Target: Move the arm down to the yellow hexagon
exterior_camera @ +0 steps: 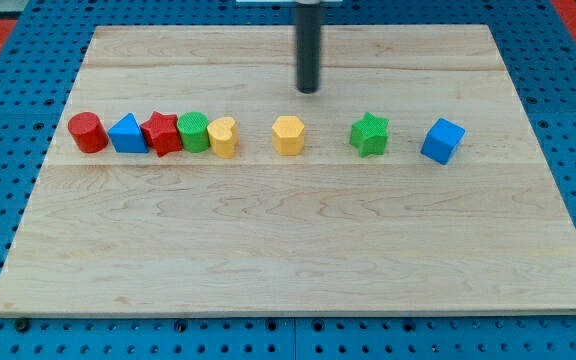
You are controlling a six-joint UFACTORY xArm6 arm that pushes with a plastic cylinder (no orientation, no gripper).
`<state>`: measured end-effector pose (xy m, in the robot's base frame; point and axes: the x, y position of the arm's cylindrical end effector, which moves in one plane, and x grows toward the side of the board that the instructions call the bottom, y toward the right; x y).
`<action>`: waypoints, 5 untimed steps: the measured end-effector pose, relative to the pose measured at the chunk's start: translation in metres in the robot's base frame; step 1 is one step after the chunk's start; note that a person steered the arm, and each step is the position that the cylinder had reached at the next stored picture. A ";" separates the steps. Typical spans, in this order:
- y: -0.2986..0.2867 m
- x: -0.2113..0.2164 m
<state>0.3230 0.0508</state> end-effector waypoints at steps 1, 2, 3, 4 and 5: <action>0.013 0.017; 0.000 0.060; -0.010 0.112; -0.055 0.133; -0.059 0.131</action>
<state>0.4542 -0.0082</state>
